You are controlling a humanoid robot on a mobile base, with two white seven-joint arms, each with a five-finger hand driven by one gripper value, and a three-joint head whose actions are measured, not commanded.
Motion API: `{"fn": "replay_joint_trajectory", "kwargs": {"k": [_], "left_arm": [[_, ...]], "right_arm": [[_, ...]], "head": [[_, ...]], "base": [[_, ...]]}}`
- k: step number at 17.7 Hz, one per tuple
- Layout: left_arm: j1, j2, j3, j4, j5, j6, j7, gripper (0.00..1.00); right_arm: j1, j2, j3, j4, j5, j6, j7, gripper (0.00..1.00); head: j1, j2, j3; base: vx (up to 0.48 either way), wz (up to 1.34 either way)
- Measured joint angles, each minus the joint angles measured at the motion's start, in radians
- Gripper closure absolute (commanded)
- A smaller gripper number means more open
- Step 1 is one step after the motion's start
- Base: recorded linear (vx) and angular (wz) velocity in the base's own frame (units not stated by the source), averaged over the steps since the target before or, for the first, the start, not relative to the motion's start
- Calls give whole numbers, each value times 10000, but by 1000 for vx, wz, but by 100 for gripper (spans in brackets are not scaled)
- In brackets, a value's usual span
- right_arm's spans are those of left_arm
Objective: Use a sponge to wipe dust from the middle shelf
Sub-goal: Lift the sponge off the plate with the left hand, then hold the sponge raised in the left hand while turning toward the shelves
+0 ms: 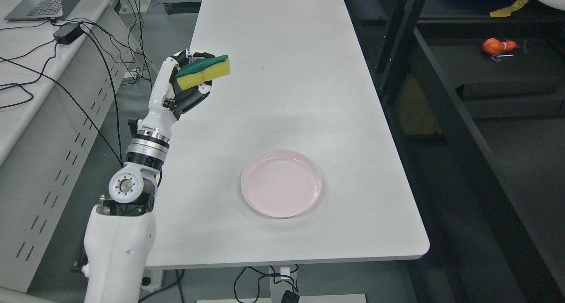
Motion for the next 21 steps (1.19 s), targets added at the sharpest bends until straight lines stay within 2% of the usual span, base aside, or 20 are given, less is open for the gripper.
{"fn": "replay_joint_trajectory", "kwargs": {"k": [7, 21], "left_arm": [[1505, -187, 461, -754, 1011, 612, 164, 99], [2003, -319, 788, -1477, 1334, 911, 140, 98]], "right_arm": [[0, 0, 0, 0, 0, 0, 0, 0], [-2, 0, 0, 0, 0, 0, 0, 0]], "head": [[0, 0, 0], [0, 0, 0]], "base": [[-1, 0], [-84, 27]]}}
